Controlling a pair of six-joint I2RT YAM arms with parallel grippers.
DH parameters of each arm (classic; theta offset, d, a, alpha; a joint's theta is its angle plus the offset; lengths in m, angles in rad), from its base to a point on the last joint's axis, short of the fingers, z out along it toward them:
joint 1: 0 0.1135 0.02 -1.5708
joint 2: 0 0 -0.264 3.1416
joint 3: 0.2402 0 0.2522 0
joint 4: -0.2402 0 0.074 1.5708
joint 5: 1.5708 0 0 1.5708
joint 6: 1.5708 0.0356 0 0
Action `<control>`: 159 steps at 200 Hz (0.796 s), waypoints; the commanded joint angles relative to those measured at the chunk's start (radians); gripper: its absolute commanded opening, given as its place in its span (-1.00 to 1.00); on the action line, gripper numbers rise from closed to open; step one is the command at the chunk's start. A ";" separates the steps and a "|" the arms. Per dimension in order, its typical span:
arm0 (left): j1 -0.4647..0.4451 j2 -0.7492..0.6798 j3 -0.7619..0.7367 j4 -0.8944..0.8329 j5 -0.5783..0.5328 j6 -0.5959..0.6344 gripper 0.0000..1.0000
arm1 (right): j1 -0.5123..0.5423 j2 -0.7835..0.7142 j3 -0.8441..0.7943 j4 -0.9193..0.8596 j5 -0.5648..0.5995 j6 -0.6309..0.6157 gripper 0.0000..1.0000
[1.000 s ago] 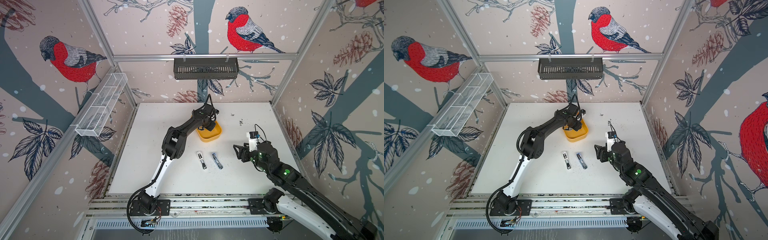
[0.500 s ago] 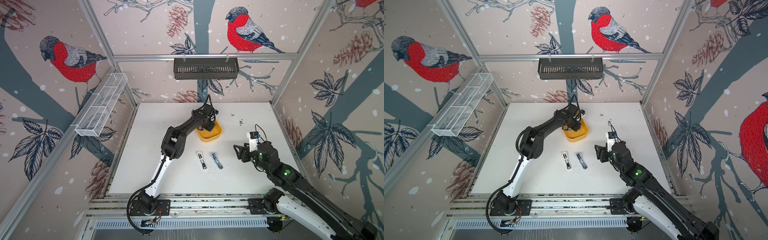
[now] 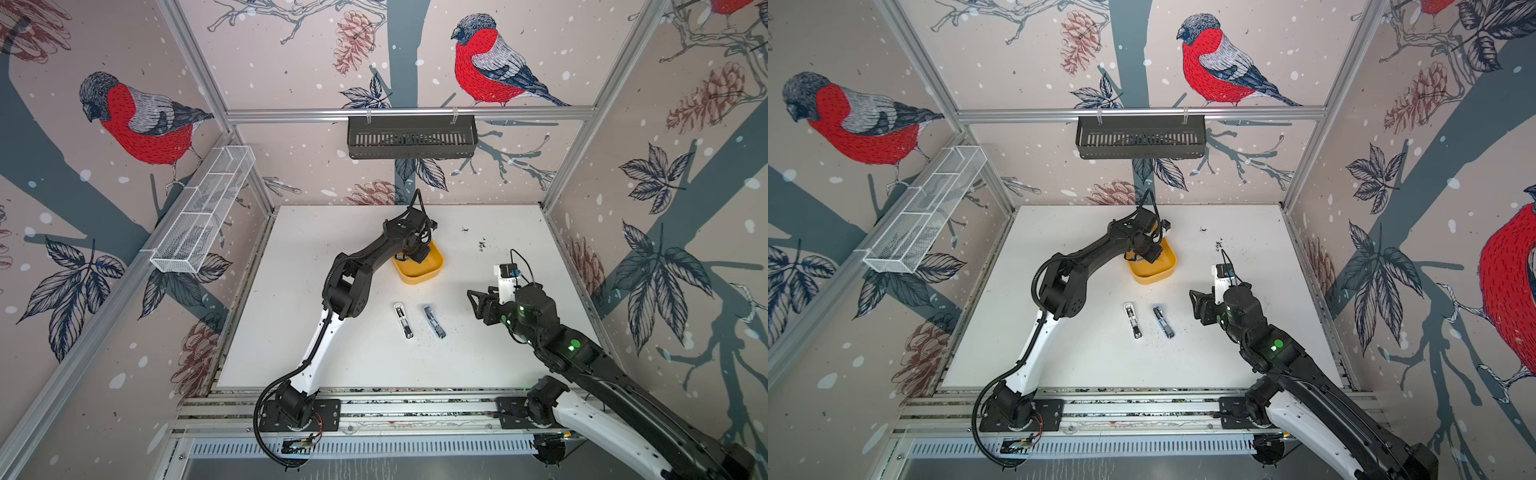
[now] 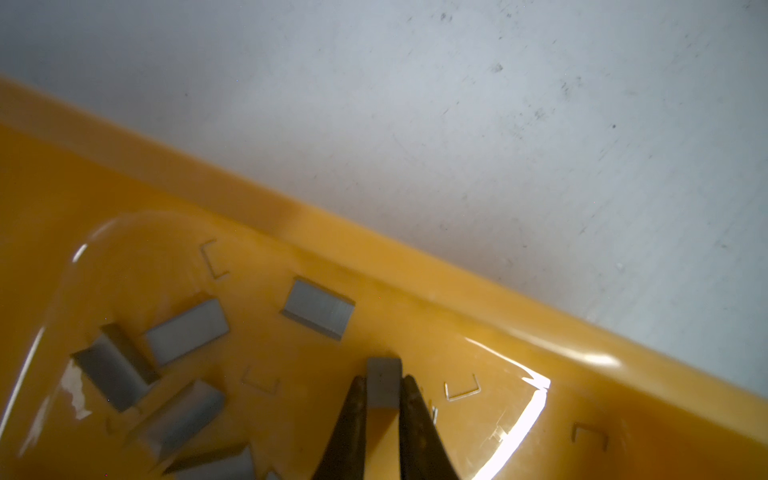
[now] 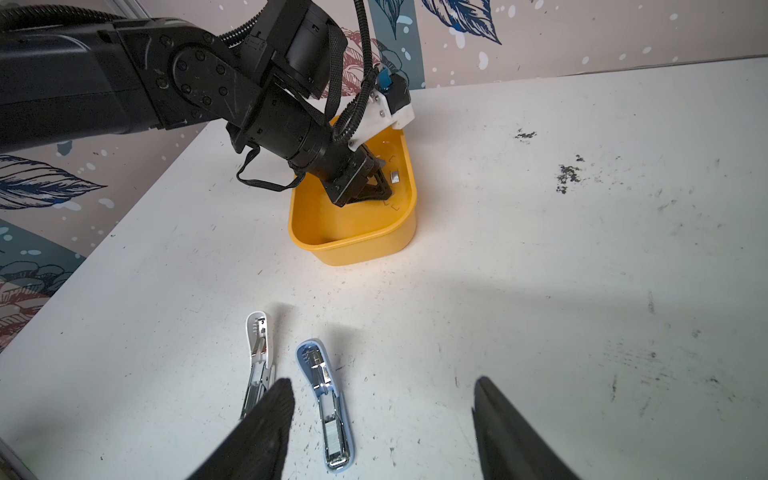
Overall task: Load the staples into the stapler
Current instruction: 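Close the left gripper on the grey staple strip in the tray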
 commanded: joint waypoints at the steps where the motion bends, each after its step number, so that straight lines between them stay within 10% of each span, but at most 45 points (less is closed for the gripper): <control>1: 0.002 -0.010 0.022 -0.020 -0.002 0.006 -0.70 | 0.000 0.001 0.002 0.019 0.006 -0.004 0.38; 159: 0.000 -0.263 -0.153 -0.079 0.018 -0.092 -0.69 | -0.001 -0.070 0.013 -0.017 -0.009 0.015 0.38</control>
